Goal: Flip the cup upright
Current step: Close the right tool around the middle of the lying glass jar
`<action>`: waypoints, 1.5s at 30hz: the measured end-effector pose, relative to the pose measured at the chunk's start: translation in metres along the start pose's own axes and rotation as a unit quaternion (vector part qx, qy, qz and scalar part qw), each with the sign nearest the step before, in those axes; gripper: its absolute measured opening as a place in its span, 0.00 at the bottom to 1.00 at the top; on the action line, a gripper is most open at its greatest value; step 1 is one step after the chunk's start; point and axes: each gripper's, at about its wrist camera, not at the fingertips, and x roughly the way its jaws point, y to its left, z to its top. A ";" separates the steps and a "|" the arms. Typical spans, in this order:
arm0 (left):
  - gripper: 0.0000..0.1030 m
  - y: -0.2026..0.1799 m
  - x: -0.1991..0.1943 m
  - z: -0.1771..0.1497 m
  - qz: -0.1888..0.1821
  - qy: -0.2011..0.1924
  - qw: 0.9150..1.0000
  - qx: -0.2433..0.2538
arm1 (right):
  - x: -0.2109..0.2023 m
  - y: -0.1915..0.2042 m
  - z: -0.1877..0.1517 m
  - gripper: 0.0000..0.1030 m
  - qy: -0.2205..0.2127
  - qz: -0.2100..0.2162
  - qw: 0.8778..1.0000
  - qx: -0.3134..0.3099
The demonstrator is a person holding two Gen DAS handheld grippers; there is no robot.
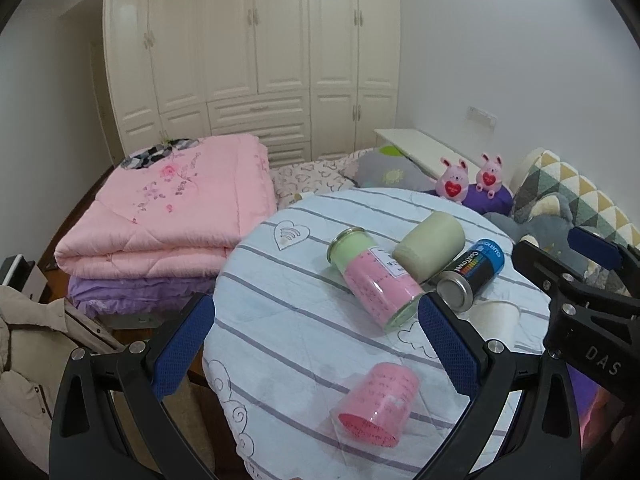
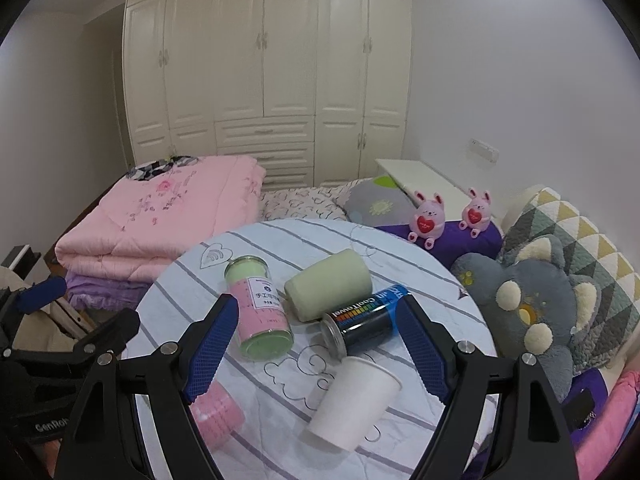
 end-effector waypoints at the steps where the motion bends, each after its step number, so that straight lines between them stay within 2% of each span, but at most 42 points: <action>1: 1.00 0.001 0.005 0.002 -0.001 0.004 1.000 -0.002 | 0.003 0.000 0.001 0.80 0.003 0.001 1.000 0.000; 14: 1.00 0.020 0.063 0.006 0.001 0.052 0.999 -0.013 | 0.084 0.018 0.018 0.80 0.090 0.049 0.995 -0.003; 21: 1.00 0.037 0.092 0.002 -0.009 0.081 0.997 -0.011 | 0.134 0.042 0.019 0.80 0.168 0.088 0.982 -0.015; 23: 1.00 0.040 0.097 0.000 -0.013 0.087 0.996 -0.011 | 0.147 0.047 0.016 0.80 0.195 0.088 0.977 -0.015; 32: 1.00 0.048 0.115 -0.009 -0.020 0.111 0.994 -0.009 | 0.175 0.055 -0.001 0.79 0.256 0.078 0.963 -0.020; 35: 1.00 0.048 0.117 -0.012 -0.023 0.116 0.993 -0.009 | 0.177 0.056 -0.003 0.79 0.261 0.065 0.963 -0.027; 38: 1.00 0.049 0.117 -0.014 -0.028 0.120 0.992 -0.010 | 0.180 0.055 -0.007 0.69 0.274 0.054 0.960 -0.029; 45: 1.00 0.047 0.116 -0.011 -0.019 0.113 0.993 0.000 | 0.178 0.055 -0.009 0.69 0.264 0.046 0.964 0.004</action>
